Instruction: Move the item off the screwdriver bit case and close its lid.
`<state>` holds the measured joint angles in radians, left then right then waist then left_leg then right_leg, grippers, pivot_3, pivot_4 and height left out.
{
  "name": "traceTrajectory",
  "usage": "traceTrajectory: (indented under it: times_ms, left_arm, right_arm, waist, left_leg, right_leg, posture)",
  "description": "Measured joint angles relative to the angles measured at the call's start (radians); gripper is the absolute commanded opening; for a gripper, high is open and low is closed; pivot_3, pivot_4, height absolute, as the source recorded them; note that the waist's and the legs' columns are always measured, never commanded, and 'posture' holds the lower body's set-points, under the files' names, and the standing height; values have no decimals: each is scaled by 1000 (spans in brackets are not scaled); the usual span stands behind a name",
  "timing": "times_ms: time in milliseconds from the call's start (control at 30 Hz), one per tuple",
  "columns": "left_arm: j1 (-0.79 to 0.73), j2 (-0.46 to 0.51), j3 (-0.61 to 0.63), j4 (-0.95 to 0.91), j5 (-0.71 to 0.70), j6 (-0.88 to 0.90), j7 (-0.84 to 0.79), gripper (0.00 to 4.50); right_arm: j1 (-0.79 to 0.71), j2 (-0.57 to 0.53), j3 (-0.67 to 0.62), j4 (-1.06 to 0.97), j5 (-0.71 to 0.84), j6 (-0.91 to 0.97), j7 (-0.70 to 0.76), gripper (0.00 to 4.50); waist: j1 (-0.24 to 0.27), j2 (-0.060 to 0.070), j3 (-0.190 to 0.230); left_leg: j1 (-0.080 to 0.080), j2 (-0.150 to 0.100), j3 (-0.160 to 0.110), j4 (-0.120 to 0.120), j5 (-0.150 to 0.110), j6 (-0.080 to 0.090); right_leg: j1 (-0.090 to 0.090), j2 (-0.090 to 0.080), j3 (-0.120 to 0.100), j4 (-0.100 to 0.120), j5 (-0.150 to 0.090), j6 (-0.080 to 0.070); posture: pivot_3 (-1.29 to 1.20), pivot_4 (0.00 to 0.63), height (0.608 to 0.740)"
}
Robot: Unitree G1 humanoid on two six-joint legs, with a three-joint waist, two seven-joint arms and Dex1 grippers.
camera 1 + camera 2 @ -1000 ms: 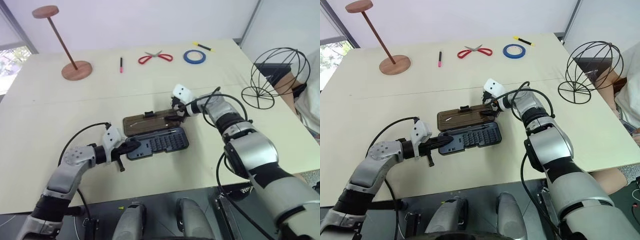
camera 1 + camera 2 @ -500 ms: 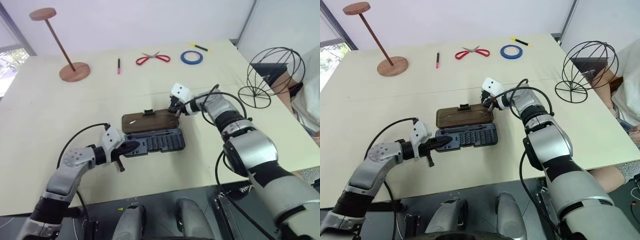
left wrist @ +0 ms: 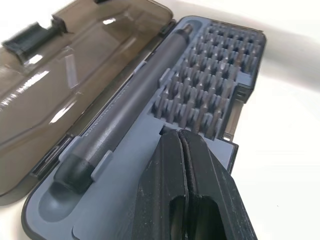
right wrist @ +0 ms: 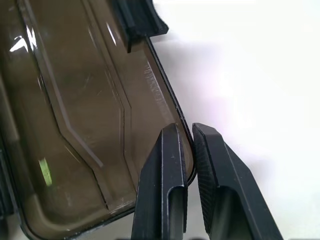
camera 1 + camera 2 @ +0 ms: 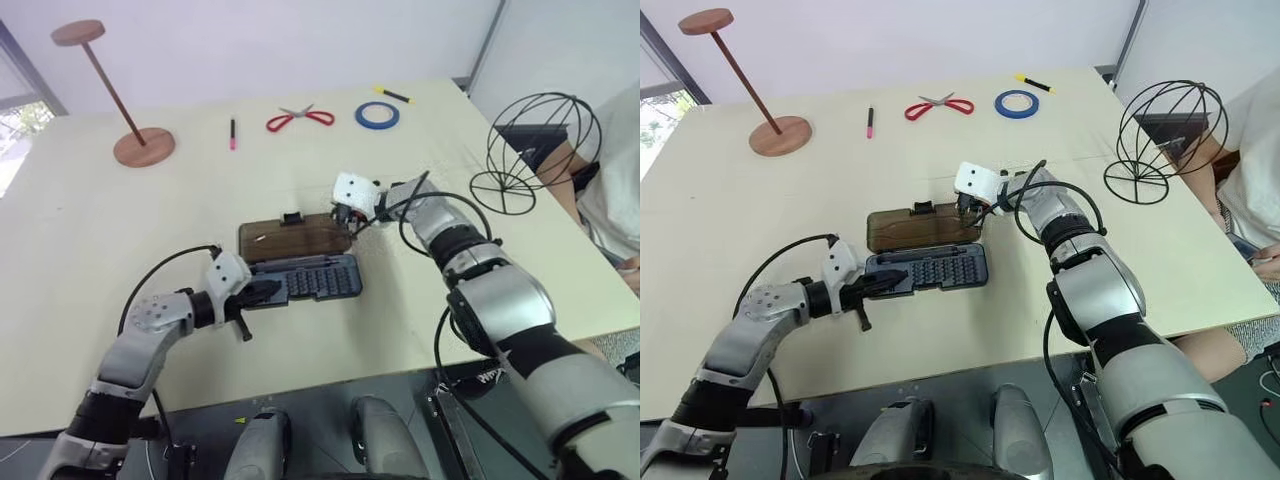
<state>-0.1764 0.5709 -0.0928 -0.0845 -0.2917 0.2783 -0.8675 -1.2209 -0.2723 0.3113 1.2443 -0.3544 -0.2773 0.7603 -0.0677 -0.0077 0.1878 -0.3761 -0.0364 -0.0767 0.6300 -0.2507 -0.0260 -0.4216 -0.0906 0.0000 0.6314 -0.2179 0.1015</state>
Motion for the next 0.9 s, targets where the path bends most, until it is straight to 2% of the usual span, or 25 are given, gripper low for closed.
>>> traceTrajectory:
  times_ms: [200, 333, 467, 667, 900]
  left_arm:
    - [-25, -15, -1, 27, 7, -4, 4, 0]
    - [-38, -27, 0, 41, 8, -5, 9, 0]
    - [-67, -36, 1, 71, 8, -2, 19, 0]
    - [-118, -46, 10, 133, 19, -6, 27, 0]
    - [-136, -61, 10, 152, 18, -5, 21, 0]
  right_arm:
    - [100, -67, 21, -171, -53, -145, -135, 5]
    - [236, -129, 10, -420, -55, -135, -171, 5]
    - [365, -169, -19, -699, -33, -30, -136, 5]
    - [529, -238, -43, -1084, 20, 139, 7, 5]
    - [546, -240, -43, -1174, 12, 212, 28, 5]
  waist:
    - [12, 0, 0]
    - [24, 0, 0]
    - [26, 0, 0]
    - [22, -1, 0]
    - [24, -1, 0]
  left_leg:
    - [-1, 0, 0, 0, 0, 0]
    - [-1, 0, -1, 0, 0, 0]
    - [-2, 0, -1, 0, 0, 0]
    - [-1, 1, -1, 0, 0, 0]
    - [-1, 1, 0, 0, 0, 0]
  right_leg:
    - [0, 0, 0, -1, 0, 0]
    - [-1, 0, 0, -1, 0, 0]
    - [0, 0, 0, -1, 0, 0]
    - [-1, 0, 0, -2, 0, 0]
    - [-1, 1, 0, -2, -1, 0]
  posture:
    - [0, 150, 740]
    - [0, 150, 740]
    - [0, 150, 740]
    - [0, 150, 740]
    - [0, 150, 740]
